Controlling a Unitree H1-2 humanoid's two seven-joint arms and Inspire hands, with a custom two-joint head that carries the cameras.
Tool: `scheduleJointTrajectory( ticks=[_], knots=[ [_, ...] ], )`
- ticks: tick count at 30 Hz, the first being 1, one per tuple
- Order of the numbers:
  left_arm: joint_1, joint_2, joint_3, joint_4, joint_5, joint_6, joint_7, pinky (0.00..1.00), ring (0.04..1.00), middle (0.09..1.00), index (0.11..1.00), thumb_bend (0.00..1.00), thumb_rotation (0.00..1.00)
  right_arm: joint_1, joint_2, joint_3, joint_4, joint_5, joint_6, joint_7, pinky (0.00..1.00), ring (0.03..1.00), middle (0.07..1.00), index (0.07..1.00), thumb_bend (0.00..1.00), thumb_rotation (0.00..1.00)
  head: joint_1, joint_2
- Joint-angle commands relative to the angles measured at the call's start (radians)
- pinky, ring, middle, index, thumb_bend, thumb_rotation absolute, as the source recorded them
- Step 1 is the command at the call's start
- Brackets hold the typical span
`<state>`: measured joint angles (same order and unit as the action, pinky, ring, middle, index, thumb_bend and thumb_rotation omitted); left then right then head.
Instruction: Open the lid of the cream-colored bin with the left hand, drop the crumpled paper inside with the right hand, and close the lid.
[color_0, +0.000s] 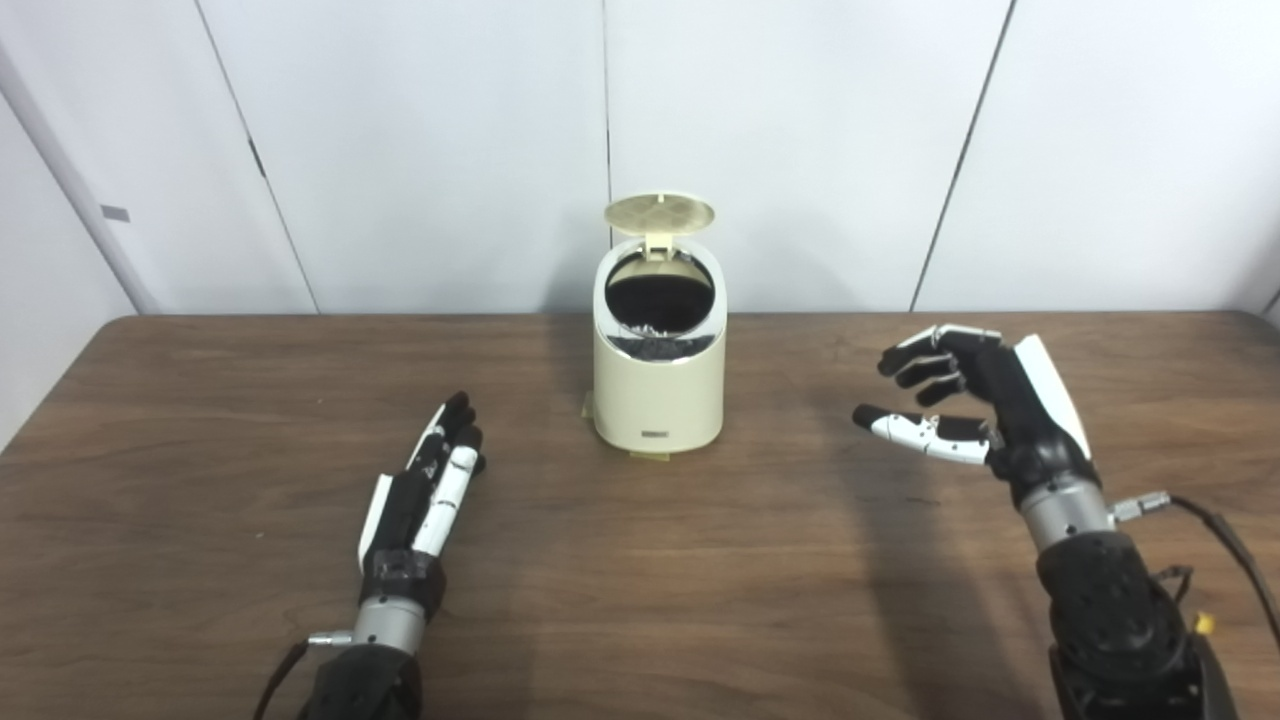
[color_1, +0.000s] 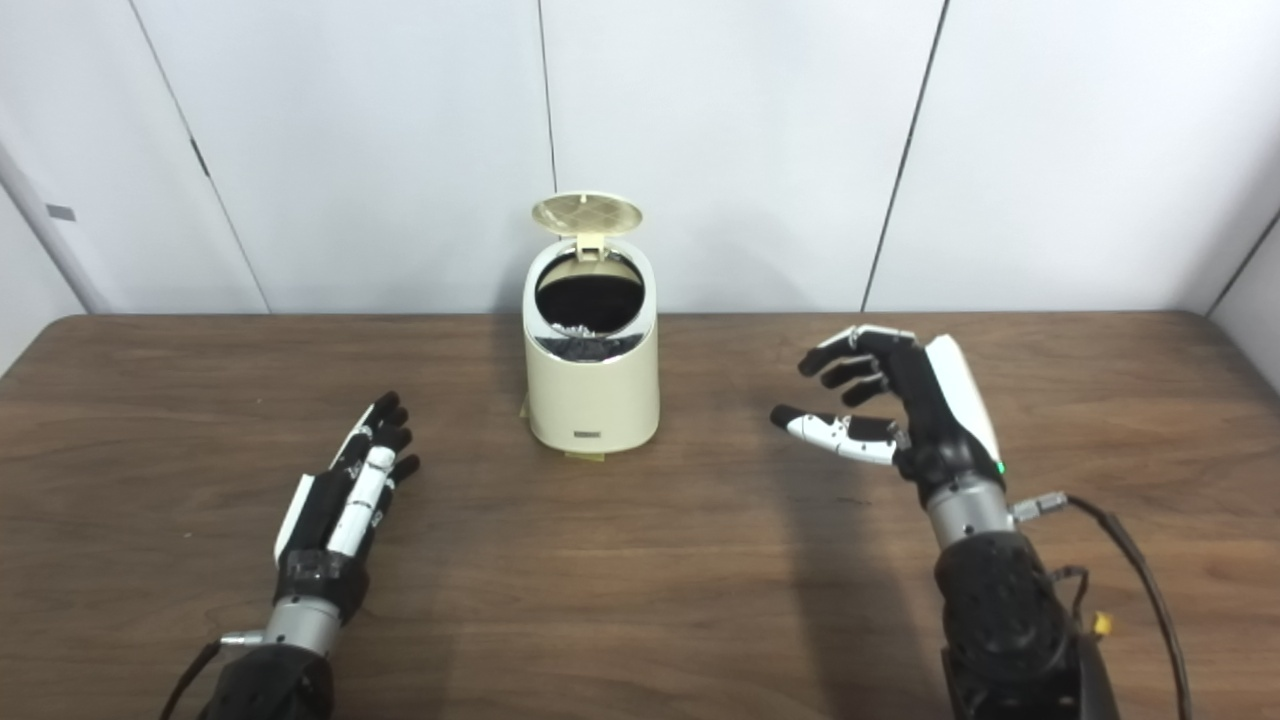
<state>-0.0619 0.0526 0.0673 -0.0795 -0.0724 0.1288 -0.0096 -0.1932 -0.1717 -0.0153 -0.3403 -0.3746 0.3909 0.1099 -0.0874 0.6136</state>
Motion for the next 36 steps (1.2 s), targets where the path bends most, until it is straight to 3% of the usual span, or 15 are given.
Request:
scheduleJointTrajectory(
  ticks=[1,3,4,9,13,16,22,29,36],
  knots=[
    [-0.030,0.013,0.004,-0.023,-0.006,-0.001,-0.007,0.98,0.974,0.973,1.000,0.58,0.74,-0.014,0.023,-0.010,-0.008,0.047,-0.033,-0.016,0.56,0.661,0.703,0.600,0.53,0.34,-0.002,0.002],
    [-0.032,0.017,0.002,-0.021,-0.005,0.000,-0.011,0.98,0.978,0.976,1.000,0.58,0.74,0.005,0.059,-0.003,-0.011,0.065,-0.007,-0.026,0.56,0.672,0.725,0.697,0.57,0.52,-0.005,0.005],
    [-0.032,0.019,0.001,-0.022,-0.003,0.000,-0.011,0.98,0.977,0.975,1.000,0.58,0.74,0.016,0.074,0.001,-0.010,0.069,-0.006,-0.031,0.58,0.684,0.737,0.718,0.57,0.57,-0.007,0.007],
    [-0.033,0.024,0.002,-0.036,-0.011,0.012,-0.019,0.99,0.980,0.977,1.000,0.58,0.74,0.054,0.146,0.003,0.029,0.067,-0.018,-0.086,0.65,0.757,0.851,0.867,0.58,0.68,-0.021,0.013],
    [-0.034,0.028,0.006,-0.040,-0.016,0.010,-0.025,0.99,0.981,0.978,1.000,0.58,0.74,0.080,0.166,0.007,0.042,0.069,-0.018,-0.110,0.74,0.866,0.944,0.983,0.57,0.86,-0.030,0.018],
    [-0.035,0.027,0.010,-0.041,-0.015,0.013,-0.026,0.99,0.982,0.979,1.000,0.59,0.73,0.100,0.162,0.013,0.032,0.077,-0.016,-0.109,0.80,0.919,0.982,0.999,0.55,0.97,-0.036,0.021],
    [-0.040,0.027,0.018,-0.038,-0.027,0.015,-0.035,0.99,0.985,0.978,1.000,0.58,0.72,0.132,0.156,0.021,0.023,0.061,0.003,-0.121,0.88,0.986,1.000,1.000,0.58,1.00,-0.043,0.027],
    [-0.046,0.033,0.023,-0.039,-0.037,0.019,-0.040,0.99,0.986,0.974,1.000,0.57,0.72,0.154,0.147,0.028,0.028,0.055,-0.012,-0.134,0.88,0.999,1.000,1.000,0.55,1.00,-0.045,0.030],
    [-0.055,0.037,0.030,-0.042,-0.045,0.023,-0.040,0.98,0.975,0.963,0.992,0.59,0.72,0.169,0.171,0.013,0.058,0.102,-0.068,-0.166,0.90,1.000,1.000,1.000,0.60,1.00,-0.033,0.032]
  ],
)
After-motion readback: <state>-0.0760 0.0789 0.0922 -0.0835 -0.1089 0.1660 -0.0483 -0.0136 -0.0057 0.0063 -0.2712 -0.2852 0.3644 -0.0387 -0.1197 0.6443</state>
